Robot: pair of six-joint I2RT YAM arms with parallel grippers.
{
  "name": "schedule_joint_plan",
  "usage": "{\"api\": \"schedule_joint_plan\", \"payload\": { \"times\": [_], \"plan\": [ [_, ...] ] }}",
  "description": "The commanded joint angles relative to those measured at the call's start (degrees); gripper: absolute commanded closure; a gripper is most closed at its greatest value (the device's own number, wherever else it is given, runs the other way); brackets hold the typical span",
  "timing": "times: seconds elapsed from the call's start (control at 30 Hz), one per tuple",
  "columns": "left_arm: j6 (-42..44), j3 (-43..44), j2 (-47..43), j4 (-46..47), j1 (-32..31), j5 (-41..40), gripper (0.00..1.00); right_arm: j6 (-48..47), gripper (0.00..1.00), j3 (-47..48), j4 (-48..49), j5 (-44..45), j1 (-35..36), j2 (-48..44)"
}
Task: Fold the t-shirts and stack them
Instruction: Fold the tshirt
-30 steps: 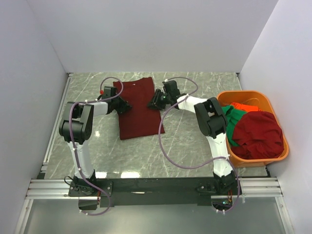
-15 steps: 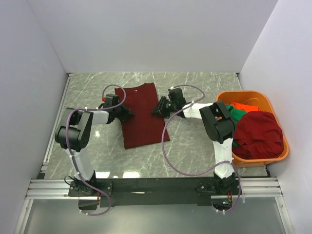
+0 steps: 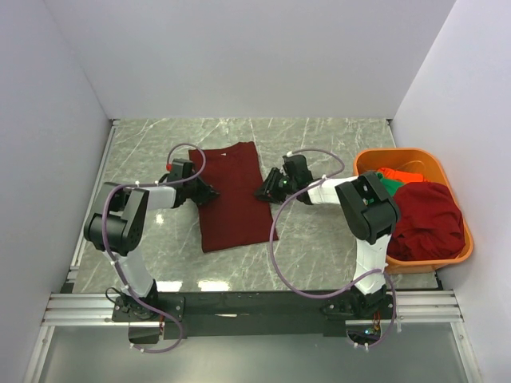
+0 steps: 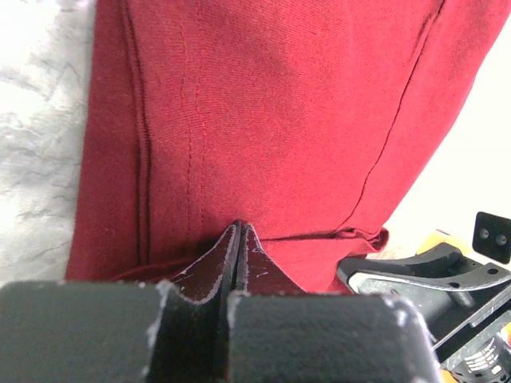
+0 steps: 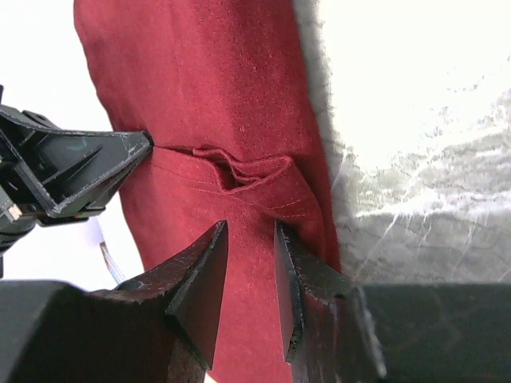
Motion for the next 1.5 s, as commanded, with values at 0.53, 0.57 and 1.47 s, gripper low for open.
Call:
{"api": "schedule_joint_plan", "payload": {
  "times": [0.53, 0.57, 1.47],
  "plan": [
    [8.8, -1.97, -9.16, -7.35, 4.53, -4.21, 0.97, -1.68, 0.62, 7.55, -7.17, 1.2, -1.28, 0.25],
    [8.71, -1.97, -8.63, -7.18, 4.53, -4.21, 0.97, -1.68, 0.62, 7.81, -7.34, 1.11, -1.46, 0.43],
    [8.97, 10.41, 2.53, -9.55, 7.87, 0.36, 0.99, -1.6, 0.62, 8.34, -8.22, 1.46, -3.74, 1.31]
  ]
}}
